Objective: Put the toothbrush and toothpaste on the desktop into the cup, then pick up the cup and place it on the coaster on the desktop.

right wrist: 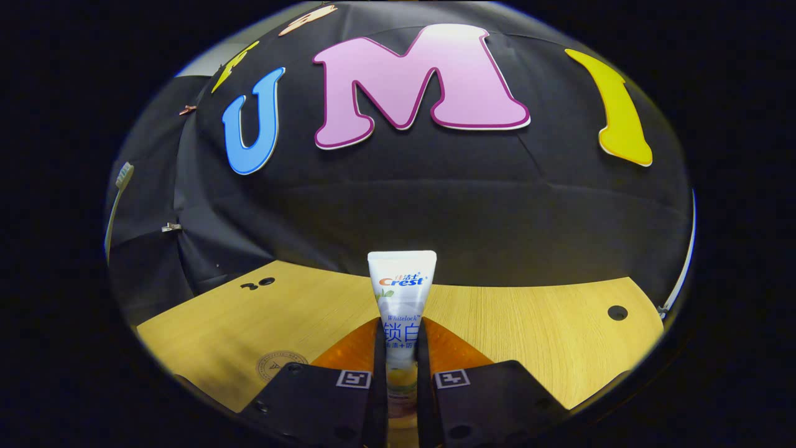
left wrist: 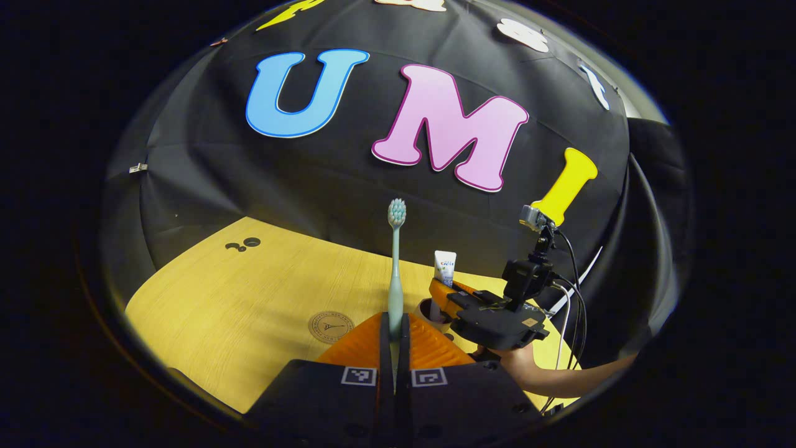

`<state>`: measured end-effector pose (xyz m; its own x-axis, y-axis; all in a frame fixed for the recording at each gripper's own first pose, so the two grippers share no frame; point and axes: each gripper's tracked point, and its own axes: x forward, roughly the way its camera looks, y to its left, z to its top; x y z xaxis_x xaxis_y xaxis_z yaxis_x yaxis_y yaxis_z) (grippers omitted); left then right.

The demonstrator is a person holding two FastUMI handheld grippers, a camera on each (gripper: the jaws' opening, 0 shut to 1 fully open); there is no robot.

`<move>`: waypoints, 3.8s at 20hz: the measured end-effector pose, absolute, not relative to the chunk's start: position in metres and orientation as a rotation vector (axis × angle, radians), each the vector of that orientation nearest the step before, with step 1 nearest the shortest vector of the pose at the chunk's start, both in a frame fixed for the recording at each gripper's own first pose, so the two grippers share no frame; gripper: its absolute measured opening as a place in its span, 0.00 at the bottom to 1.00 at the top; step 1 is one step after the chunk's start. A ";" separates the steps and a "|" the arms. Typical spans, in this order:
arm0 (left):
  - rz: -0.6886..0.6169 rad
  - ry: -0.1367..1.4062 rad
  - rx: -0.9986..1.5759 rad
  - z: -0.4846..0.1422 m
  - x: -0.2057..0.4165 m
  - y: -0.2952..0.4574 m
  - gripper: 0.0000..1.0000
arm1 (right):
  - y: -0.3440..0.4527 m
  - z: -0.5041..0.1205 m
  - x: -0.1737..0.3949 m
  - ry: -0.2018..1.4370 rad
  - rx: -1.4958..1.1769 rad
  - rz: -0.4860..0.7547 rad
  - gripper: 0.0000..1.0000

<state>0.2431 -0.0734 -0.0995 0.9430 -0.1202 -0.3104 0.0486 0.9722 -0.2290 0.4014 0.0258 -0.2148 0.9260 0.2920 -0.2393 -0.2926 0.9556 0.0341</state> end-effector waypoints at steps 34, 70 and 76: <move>-0.169 0.118 -0.063 -0.165 0.421 -0.162 0.09 | -0.137 -0.232 0.301 0.470 0.058 0.068 0.98; 0.007 0.346 -0.075 -0.176 0.203 -0.062 0.98 | 0.003 -0.233 0.320 1.020 0.140 0.292 0.98; 0.085 0.378 -0.141 -0.186 0.185 -0.023 0.97 | 0.020 -0.278 0.320 1.178 0.020 0.262 0.98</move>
<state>0.1845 -0.0231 -0.1863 0.9258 0.0567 -0.3737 -0.1092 0.9866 -0.1209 0.3197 0.0196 -0.2778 0.3559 0.2128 -0.9100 -0.1924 0.9696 0.1514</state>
